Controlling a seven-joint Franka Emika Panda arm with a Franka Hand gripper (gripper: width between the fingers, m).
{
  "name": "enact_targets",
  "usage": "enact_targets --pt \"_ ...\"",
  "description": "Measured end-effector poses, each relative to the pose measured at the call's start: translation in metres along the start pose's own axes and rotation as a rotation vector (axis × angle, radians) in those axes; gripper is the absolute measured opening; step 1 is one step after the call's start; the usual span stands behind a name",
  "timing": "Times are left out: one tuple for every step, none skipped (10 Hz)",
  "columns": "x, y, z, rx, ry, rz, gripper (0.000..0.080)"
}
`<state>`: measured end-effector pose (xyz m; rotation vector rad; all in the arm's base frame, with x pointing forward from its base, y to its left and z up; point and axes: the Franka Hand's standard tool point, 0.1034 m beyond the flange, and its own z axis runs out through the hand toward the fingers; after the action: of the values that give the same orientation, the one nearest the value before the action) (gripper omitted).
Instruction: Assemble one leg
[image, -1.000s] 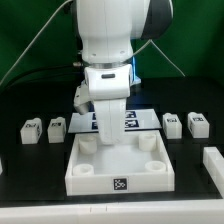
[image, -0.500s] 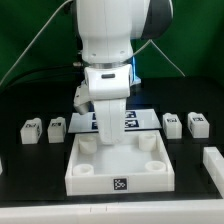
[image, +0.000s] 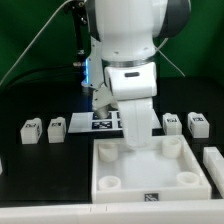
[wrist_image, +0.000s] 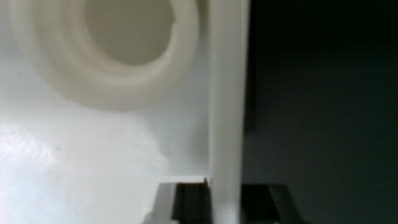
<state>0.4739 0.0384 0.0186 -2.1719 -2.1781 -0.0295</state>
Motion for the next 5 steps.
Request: enact_targets --pt "0.007 0.008 0.002 -0.007 0.008 0.002 0.0061" --pt "0.012 0.016 0.004 -0.011 0.015 0.001 0.0061" --pt "0.014 0.017 0.006 0.012 0.016 0.007 0.0061" --pt "0.015 0.017 0.006 0.021 0.016 0.015 0.0061" --pt "0.018 0.017 0.007 0.024 0.018 0.018 0.0062"
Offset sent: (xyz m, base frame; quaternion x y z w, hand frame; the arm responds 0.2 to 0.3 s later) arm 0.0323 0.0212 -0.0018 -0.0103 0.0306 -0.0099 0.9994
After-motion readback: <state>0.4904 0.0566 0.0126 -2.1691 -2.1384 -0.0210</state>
